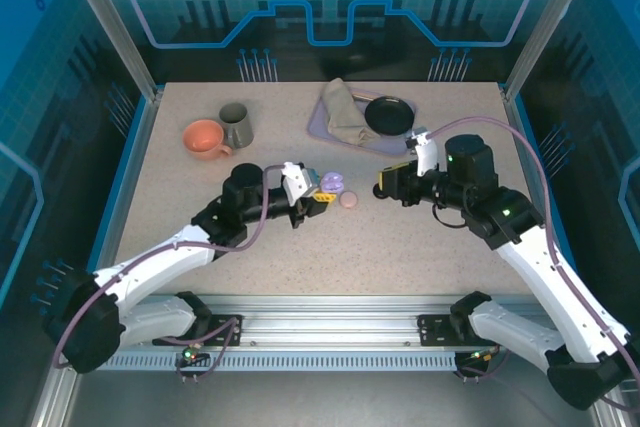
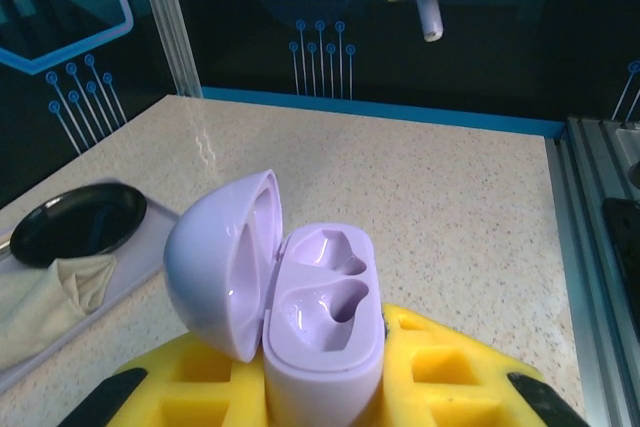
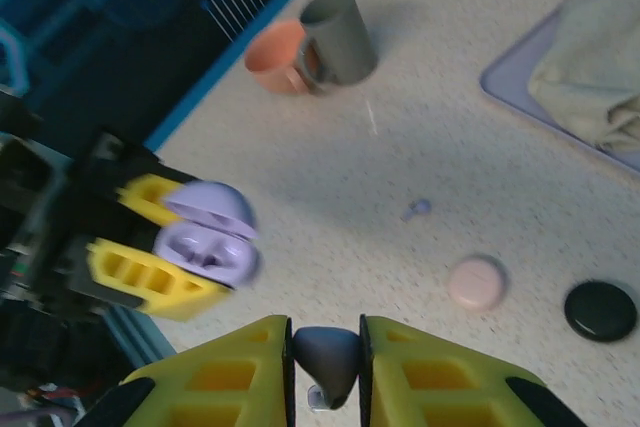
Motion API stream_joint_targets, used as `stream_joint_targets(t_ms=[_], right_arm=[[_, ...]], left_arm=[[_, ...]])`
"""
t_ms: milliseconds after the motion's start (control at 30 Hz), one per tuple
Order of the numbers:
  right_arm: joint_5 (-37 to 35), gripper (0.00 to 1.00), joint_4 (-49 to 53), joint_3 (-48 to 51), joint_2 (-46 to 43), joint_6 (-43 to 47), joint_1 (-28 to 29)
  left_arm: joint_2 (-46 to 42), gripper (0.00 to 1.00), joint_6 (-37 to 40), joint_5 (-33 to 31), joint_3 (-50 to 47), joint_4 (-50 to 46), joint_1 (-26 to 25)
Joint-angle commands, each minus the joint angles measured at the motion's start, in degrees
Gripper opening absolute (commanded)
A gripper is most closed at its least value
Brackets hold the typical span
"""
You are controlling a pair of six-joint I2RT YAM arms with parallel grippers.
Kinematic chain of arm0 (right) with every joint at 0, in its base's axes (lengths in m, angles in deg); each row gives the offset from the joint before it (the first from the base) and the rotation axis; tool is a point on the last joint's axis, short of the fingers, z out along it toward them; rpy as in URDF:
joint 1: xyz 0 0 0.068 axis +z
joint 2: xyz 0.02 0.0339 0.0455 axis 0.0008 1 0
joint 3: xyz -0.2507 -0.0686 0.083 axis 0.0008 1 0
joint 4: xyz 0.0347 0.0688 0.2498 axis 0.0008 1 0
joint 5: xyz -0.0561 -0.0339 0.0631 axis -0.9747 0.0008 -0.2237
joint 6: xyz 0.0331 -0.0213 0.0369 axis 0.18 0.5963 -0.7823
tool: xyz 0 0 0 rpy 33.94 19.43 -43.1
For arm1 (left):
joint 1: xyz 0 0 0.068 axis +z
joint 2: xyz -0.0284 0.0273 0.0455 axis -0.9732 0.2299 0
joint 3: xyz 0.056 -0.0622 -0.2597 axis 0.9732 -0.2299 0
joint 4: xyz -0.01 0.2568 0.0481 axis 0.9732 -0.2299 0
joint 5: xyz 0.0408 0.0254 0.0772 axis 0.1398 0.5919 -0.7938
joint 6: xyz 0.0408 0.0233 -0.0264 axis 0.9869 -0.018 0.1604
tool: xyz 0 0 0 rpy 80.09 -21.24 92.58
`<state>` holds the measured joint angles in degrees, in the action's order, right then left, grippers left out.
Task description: Insert wireless bluetooth earbuds into charging case
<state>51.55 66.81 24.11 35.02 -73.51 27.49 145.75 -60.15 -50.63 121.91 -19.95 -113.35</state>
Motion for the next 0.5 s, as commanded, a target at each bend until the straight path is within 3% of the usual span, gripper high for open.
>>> stream_joint_targets(t_ms=[0,467], right_arm=[[2.48,0.23,-4.45,-1.04,-1.04,-3.08,1.56],[-7.65,0.22,-5.55,-2.99,3.49,-1.55,11.11]], left_arm=[[2.83,0.0,-0.21,-1.64,3.29,5.3,-1.54],[8.91,0.0,-0.15,-3.59,8.02,6.46,-4.43]])
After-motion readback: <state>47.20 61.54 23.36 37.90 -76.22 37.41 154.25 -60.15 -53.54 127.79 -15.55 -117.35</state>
